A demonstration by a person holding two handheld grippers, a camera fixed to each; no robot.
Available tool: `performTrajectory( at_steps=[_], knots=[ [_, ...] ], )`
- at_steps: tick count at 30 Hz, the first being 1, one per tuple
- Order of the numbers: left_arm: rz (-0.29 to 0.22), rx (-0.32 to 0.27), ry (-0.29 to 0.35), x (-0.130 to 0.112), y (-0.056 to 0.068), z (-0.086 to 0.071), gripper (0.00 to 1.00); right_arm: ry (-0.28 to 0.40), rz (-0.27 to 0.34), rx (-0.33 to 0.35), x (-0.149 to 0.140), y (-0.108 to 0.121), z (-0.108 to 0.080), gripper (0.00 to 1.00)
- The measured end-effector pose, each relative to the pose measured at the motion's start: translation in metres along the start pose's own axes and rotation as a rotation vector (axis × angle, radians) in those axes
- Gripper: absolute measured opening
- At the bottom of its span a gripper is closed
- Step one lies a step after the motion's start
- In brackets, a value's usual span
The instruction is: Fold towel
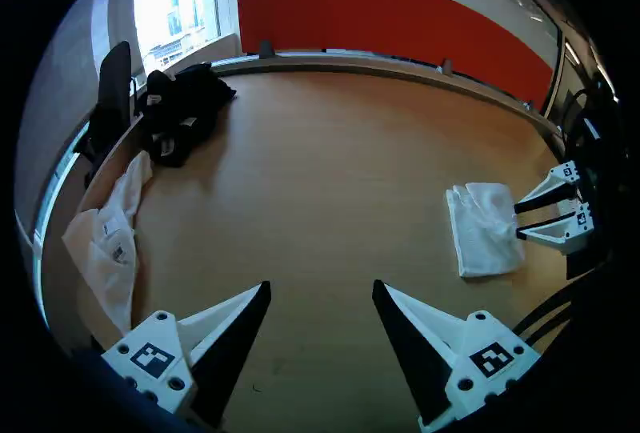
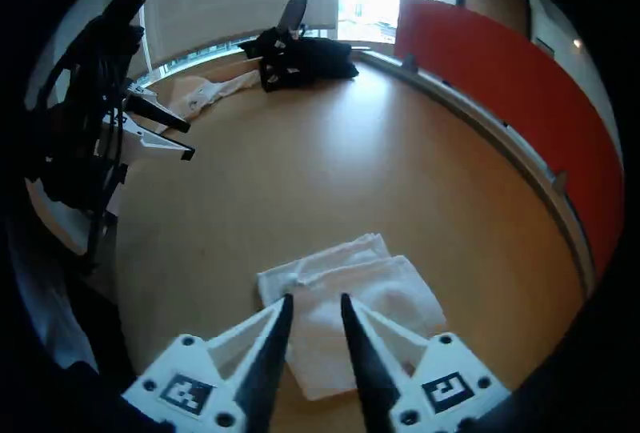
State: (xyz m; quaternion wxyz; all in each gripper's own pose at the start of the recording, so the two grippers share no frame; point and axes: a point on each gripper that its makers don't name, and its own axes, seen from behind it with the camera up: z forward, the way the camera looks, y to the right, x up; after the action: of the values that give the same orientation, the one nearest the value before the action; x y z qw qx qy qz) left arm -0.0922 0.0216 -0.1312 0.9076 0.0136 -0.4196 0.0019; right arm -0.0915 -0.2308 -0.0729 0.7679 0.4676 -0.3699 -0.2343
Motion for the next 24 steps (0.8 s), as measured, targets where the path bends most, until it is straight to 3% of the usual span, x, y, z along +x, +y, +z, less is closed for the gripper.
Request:
performTrajectory(
  at_steps=[2, 6, 24],
  knots=[
    [0.0, 0.0, -0.001, -0.001, 0.0, 0.0, 0.94, 0.0, 0.004, -0.003, -0.001, 0.0, -0.001, 0.73],
    [0.001, -0.002, 0.0, 0.0, 0.002, 0.0, 0.94, -0.002, 0.012, -0.009, -0.005, 0.001, -0.002, 0.82],
    [0.006, -0.006, 0.002, 0.001, 0.006, -0.001, 0.94, -0.046, 0.073, -0.047, -0.047, 0.002, -0.007, 0.83]
  ],
)
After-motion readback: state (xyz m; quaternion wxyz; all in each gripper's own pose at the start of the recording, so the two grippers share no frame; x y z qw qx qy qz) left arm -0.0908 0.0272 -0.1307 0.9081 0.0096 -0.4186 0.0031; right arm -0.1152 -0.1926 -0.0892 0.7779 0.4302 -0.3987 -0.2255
